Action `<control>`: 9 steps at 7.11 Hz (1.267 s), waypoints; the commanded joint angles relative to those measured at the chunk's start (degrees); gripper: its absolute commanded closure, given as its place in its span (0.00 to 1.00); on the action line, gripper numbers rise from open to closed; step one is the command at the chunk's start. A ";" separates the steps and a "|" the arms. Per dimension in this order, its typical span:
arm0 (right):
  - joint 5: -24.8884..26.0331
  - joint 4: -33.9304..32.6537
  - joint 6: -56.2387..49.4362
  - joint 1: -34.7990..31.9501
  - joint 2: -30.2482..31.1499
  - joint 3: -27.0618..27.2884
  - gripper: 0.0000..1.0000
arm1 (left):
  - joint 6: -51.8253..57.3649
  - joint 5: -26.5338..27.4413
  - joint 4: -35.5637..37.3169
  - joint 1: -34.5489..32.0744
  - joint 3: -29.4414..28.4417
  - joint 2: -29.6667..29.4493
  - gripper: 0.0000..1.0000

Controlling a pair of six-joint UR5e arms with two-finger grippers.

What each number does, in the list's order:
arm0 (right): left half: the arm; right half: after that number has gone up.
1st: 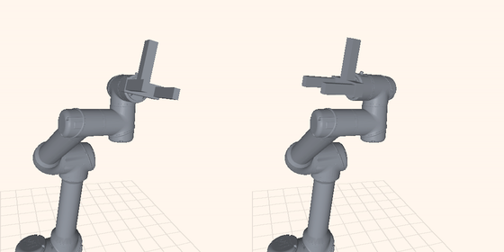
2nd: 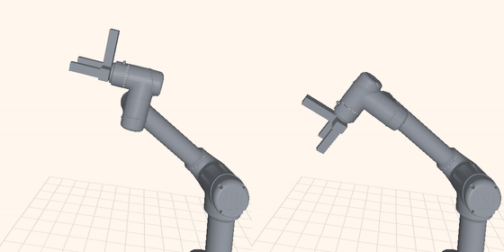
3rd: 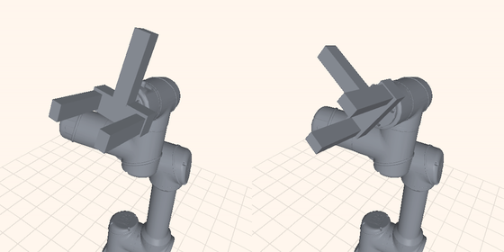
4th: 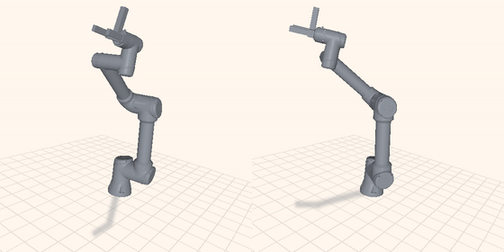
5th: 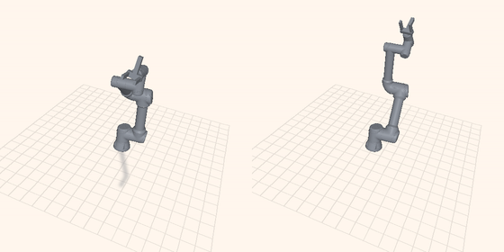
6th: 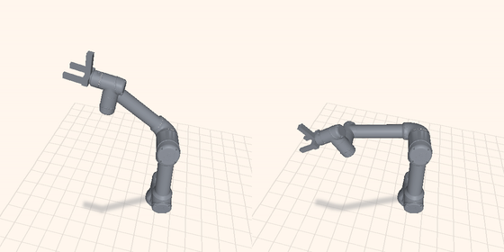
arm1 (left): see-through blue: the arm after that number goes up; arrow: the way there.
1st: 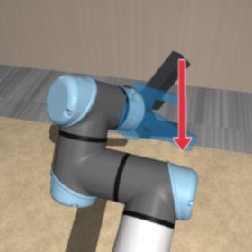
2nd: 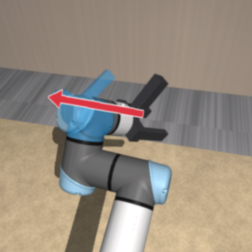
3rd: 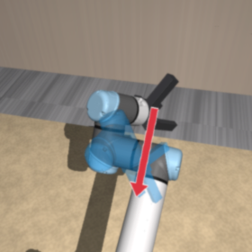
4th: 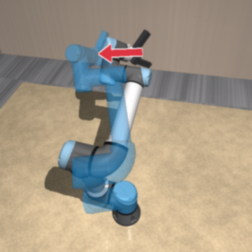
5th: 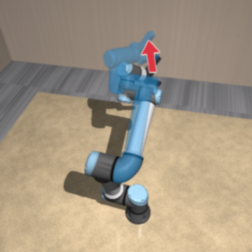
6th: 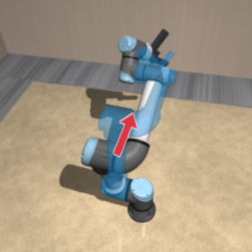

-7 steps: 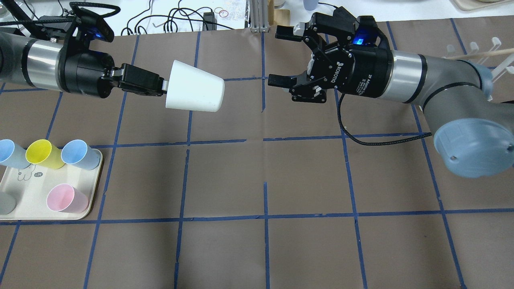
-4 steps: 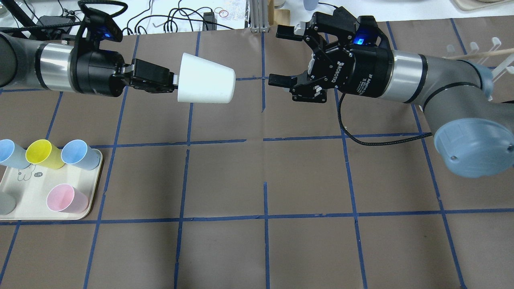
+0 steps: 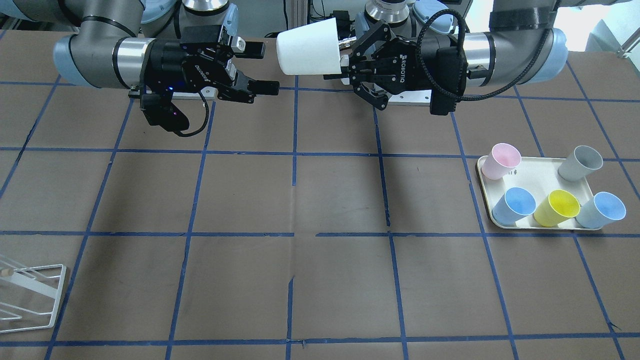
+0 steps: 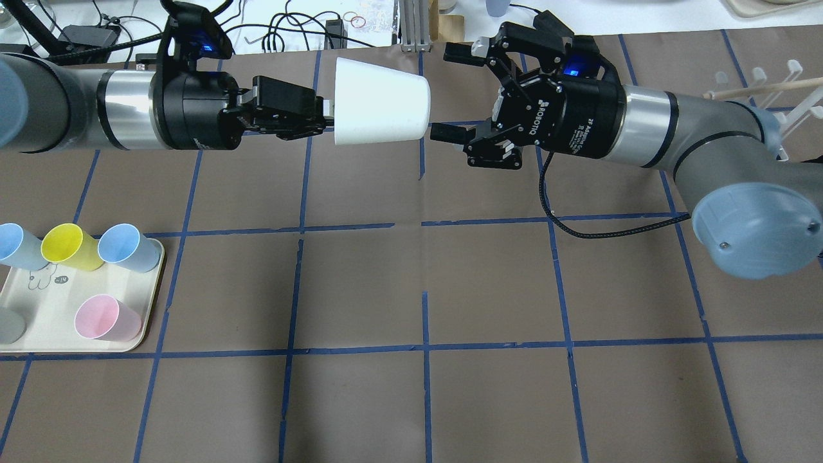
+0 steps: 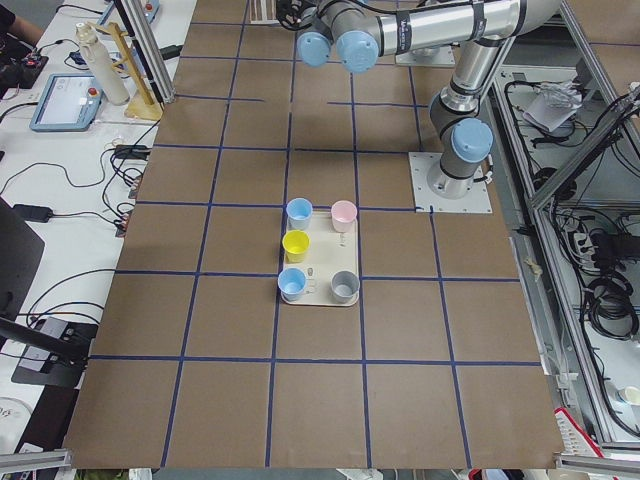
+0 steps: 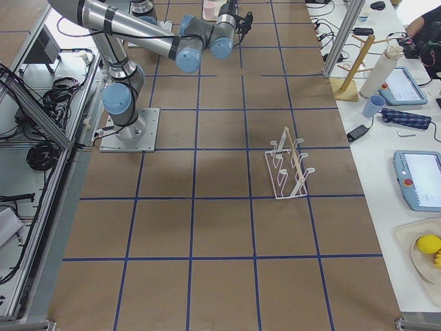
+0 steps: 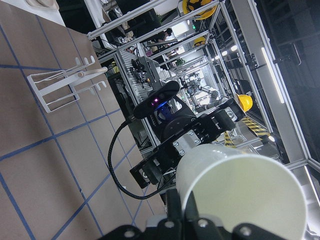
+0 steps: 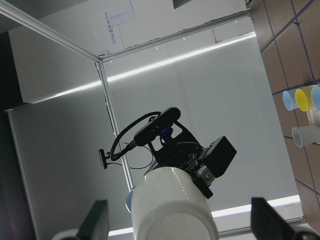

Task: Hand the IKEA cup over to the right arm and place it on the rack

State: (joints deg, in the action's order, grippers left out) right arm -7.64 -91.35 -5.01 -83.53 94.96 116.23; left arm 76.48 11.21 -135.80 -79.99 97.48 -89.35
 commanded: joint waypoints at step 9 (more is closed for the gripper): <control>0.52 0.30 4.22 -2.16 2.60 -0.57 0.28 | 0.42 -2.60 0.10 -0.69 0.60 0.84 1.00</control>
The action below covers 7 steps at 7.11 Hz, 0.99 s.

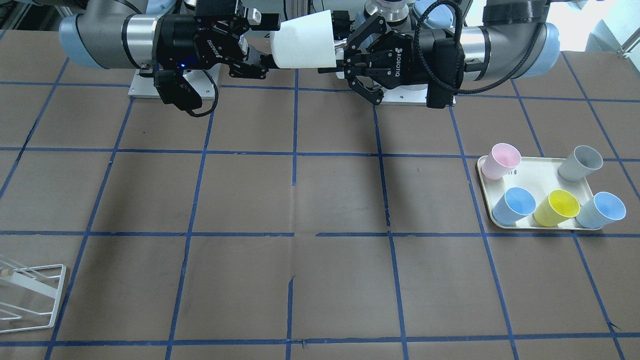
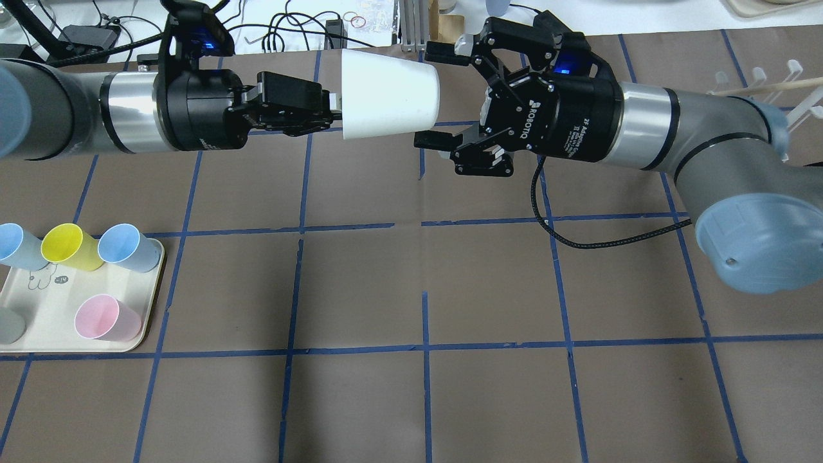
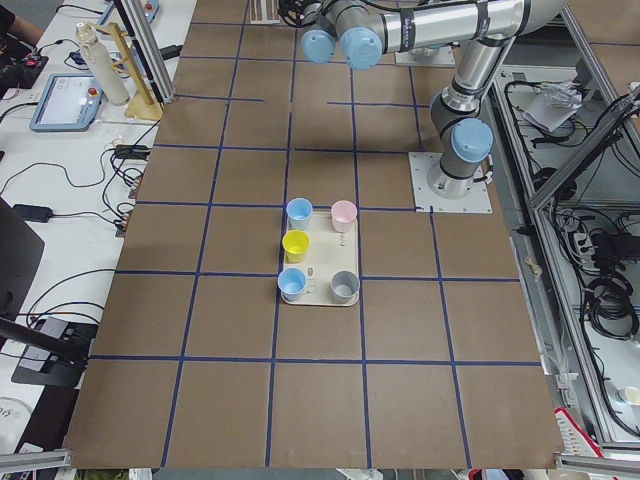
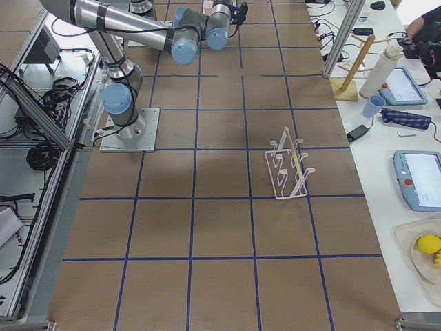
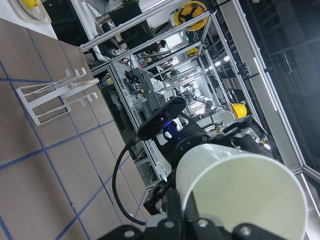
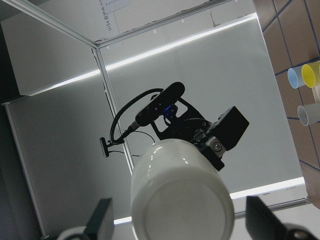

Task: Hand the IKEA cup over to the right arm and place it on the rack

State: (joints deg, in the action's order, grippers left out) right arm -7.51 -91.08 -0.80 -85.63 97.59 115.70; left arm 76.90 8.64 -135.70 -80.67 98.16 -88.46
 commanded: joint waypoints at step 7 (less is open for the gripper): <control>-0.22 -0.06 -0.17 0.55 -0.39 -0.13 0.71 | -0.35 -0.03 0.00 0.08 -0.08 0.04 0.08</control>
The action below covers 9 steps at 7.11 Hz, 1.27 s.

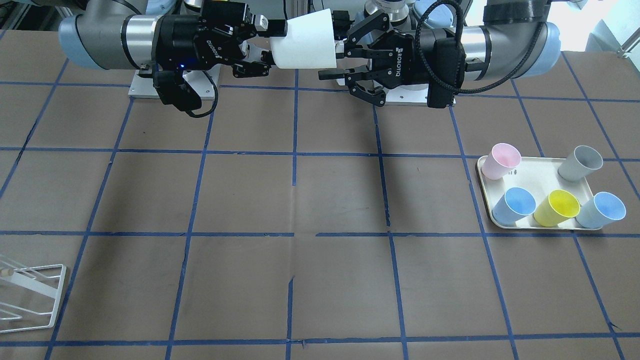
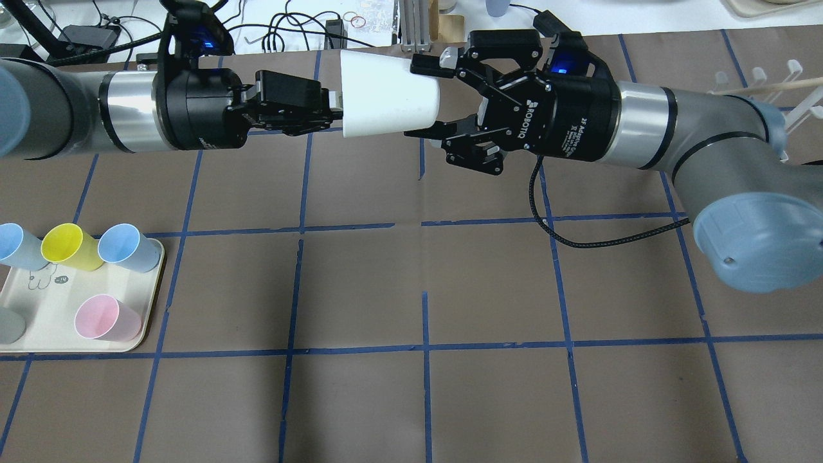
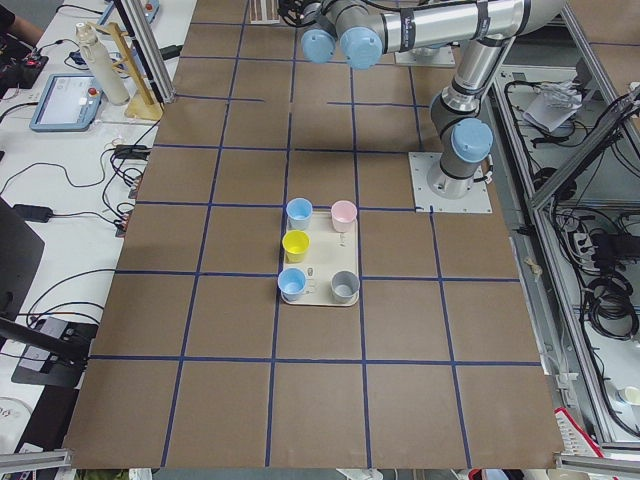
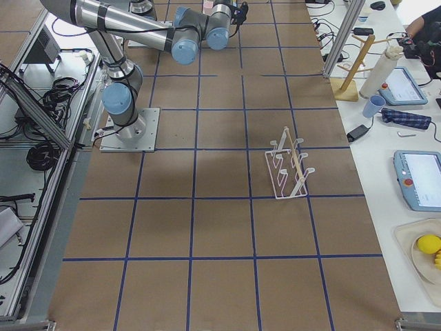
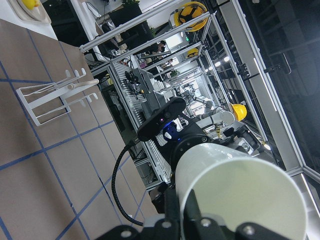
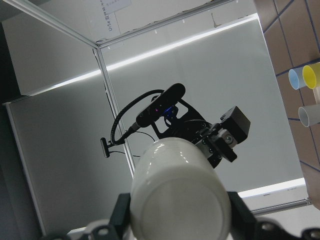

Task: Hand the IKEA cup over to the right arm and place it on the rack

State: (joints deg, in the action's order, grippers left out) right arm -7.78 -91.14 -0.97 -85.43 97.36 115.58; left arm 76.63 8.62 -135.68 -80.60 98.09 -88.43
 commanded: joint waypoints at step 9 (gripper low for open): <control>44.59 -0.09 4.48 10.90 0.02 -12.03 0.83 | -36.44 32.12 29.57 1.15 -2.55 -1.13 0.00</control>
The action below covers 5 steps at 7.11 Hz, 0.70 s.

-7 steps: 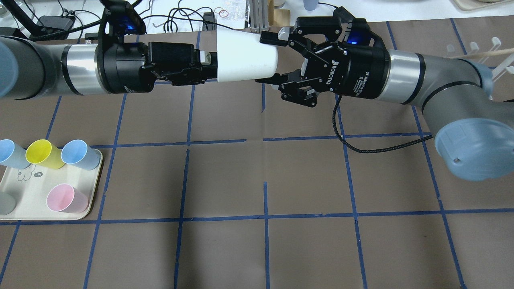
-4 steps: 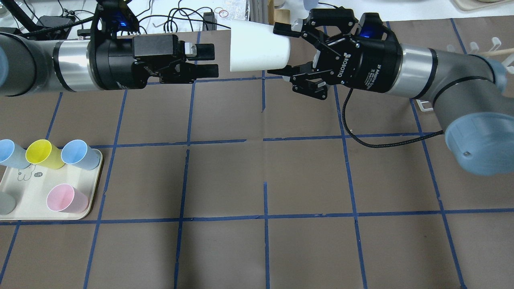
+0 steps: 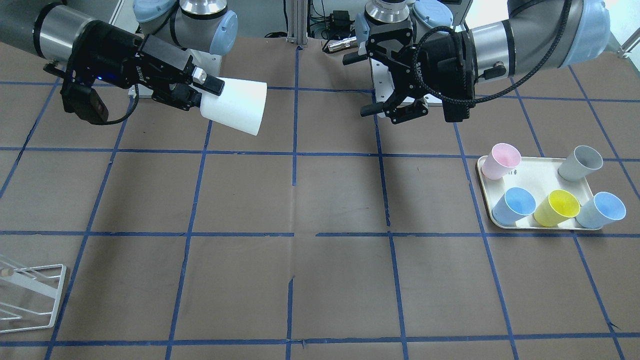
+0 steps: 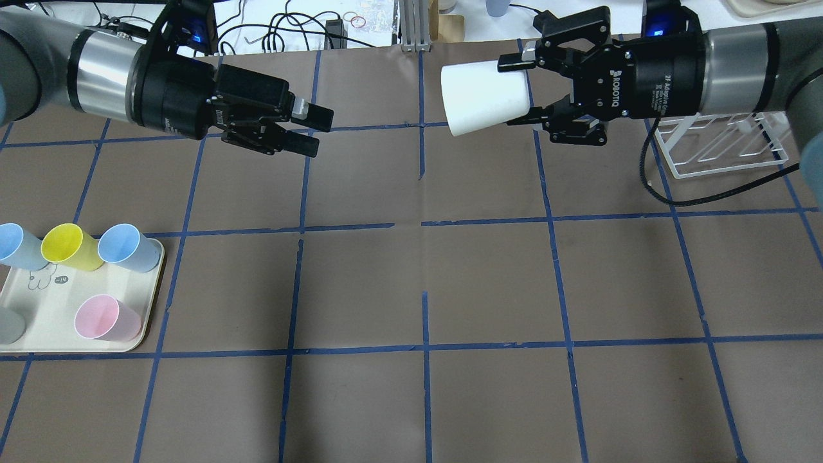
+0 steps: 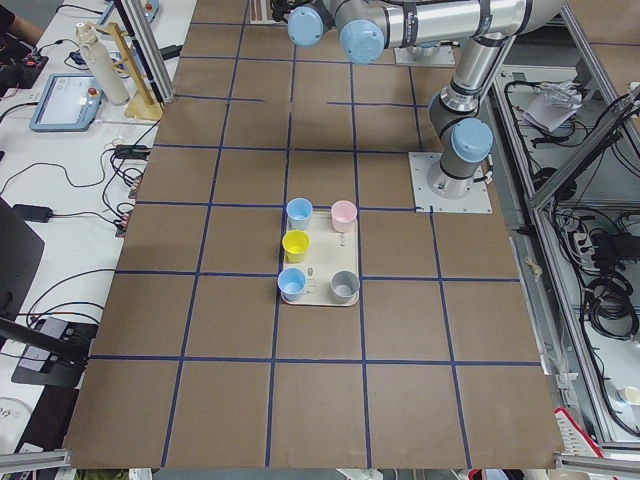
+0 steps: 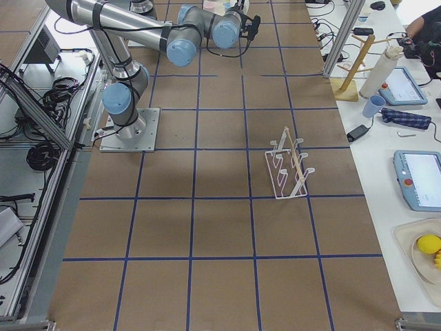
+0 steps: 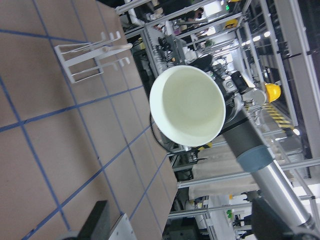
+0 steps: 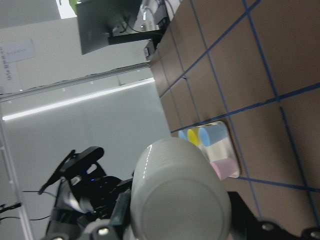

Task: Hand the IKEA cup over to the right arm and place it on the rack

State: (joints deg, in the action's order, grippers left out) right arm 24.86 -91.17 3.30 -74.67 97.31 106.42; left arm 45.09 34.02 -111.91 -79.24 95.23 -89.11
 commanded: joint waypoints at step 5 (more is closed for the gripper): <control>54.43 -1.99 -19.92 0.48 -0.10 -8.51 0.86 | -37.91 47.98 28.23 -9.76 -4.67 -5.28 0.00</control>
State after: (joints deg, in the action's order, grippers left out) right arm 69.44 -92.06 -7.99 -74.53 97.56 98.22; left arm 13.85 72.05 -85.52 -85.77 93.38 -93.26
